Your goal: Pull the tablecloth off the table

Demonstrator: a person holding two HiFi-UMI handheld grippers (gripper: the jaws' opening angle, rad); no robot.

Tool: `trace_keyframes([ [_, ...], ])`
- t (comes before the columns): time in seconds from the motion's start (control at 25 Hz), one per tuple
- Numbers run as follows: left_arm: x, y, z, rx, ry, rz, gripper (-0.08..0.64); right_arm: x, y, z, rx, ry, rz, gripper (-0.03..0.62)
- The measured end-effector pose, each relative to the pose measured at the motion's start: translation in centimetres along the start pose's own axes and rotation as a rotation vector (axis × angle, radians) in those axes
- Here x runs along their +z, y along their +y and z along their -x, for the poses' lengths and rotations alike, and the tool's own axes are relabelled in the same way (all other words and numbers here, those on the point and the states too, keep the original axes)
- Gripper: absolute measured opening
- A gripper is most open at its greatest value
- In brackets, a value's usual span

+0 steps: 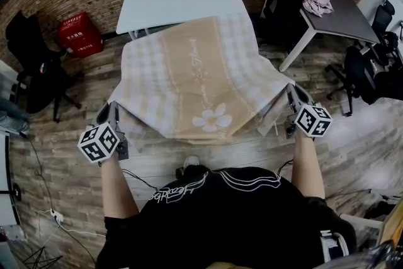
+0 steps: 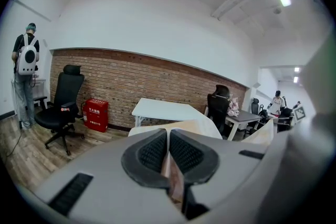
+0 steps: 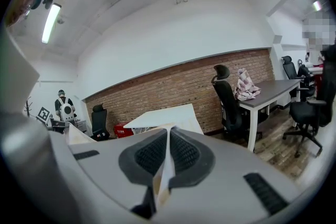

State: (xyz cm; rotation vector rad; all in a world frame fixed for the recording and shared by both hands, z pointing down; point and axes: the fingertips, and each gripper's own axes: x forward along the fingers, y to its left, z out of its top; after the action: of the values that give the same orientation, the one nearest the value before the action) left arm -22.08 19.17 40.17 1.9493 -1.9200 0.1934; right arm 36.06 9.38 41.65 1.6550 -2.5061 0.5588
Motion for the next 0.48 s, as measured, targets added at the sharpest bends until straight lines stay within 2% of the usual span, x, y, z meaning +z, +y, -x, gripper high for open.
trace_keyframes([
  [0.48,-3.6,-1.4,1.6,-0.021,0.06,0.018,0.011,-3.2,-1.7,3.1,-0.016,0.048,-0.027,-0.003],
])
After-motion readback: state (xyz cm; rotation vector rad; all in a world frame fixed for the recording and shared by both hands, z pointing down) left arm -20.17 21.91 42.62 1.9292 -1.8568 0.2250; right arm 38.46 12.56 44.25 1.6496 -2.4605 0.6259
